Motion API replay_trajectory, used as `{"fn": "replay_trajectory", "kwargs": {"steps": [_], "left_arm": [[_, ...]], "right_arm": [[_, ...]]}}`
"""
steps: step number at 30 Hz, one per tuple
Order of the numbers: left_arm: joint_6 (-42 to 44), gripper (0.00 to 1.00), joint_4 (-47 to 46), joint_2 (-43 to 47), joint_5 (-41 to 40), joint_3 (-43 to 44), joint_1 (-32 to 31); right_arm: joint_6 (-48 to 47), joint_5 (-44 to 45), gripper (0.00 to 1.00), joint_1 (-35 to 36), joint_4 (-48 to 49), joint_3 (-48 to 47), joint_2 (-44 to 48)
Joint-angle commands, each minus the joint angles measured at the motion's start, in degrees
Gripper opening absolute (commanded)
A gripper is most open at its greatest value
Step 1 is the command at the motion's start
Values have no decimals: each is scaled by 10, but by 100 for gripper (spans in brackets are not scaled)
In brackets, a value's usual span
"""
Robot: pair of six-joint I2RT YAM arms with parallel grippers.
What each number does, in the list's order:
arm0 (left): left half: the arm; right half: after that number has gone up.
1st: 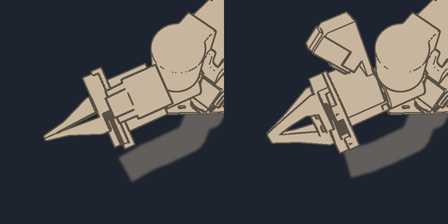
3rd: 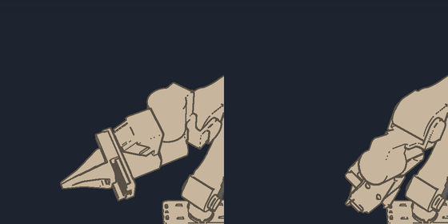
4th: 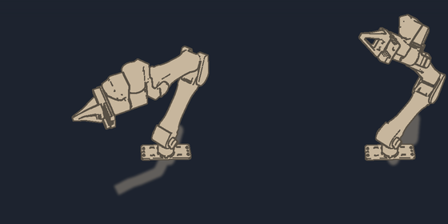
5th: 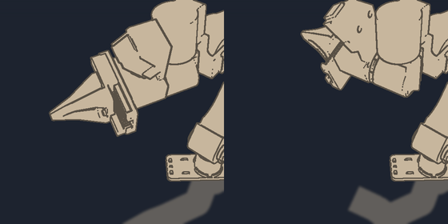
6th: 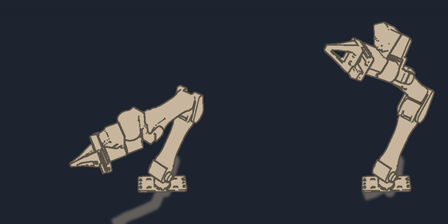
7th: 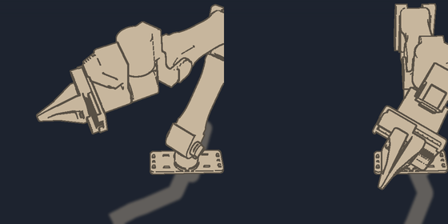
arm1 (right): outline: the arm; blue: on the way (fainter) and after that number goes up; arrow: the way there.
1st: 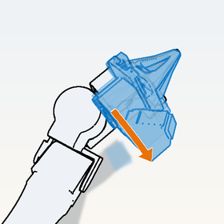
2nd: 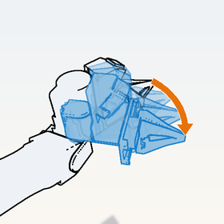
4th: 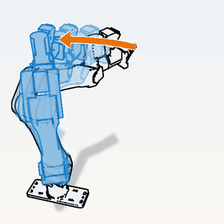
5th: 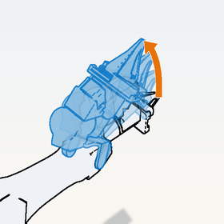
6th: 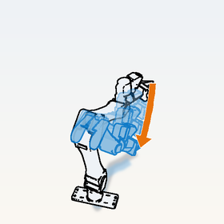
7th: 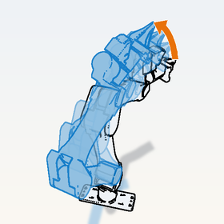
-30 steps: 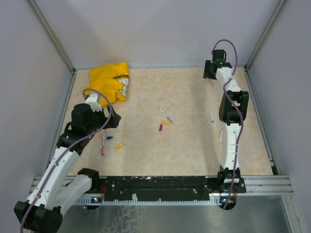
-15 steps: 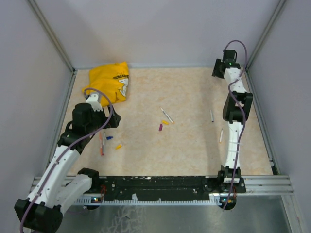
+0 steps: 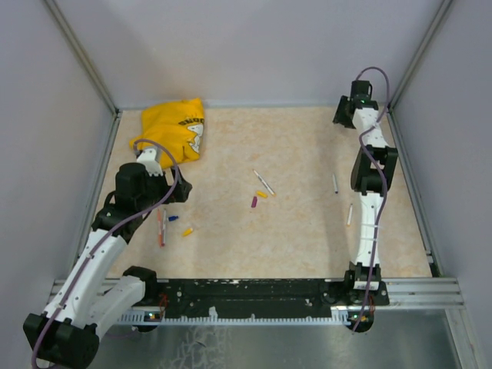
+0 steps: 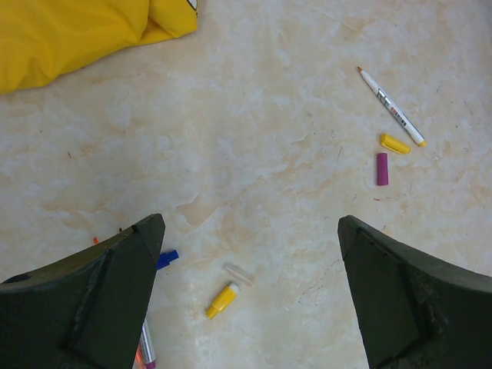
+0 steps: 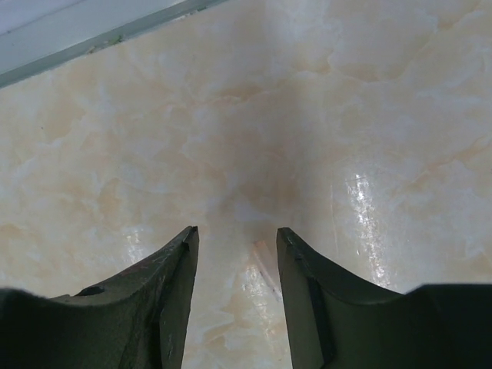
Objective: Insert the pens into the pen caps
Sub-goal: Pick up the pen cap from the center of the board.
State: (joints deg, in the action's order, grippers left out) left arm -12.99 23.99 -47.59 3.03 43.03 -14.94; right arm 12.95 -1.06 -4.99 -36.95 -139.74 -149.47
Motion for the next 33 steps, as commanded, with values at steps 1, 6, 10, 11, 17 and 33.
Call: {"fn": "replay_trajectory", "kwargs": {"steps": [1, 6, 10, 11, 17, 33], "left_arm": [[7, 99, -9, 0, -1, 2, 4], [8, 99, -9, -1, 1, 2, 4], [8, 99, -9, -3, 1, 3, 4], [8, 99, -8, -3, 1, 2, 4], [8, 99, -9, -1, 1, 2, 4], [8, 99, -10, -2, 8, 3, 4]], "right_arm": [[19, 2, 46, 2, -20, -28, -20], [25, 11, 45, 2, -25, -25, -21], [28, 6, 41, 2, -28, -25, -21], [28, 5, 39, 1, -29, -24, -21], [25, 4, 33, 2, -31, -13, -13], [-12, 37, 30, 15, -60, 25, 22]]}}
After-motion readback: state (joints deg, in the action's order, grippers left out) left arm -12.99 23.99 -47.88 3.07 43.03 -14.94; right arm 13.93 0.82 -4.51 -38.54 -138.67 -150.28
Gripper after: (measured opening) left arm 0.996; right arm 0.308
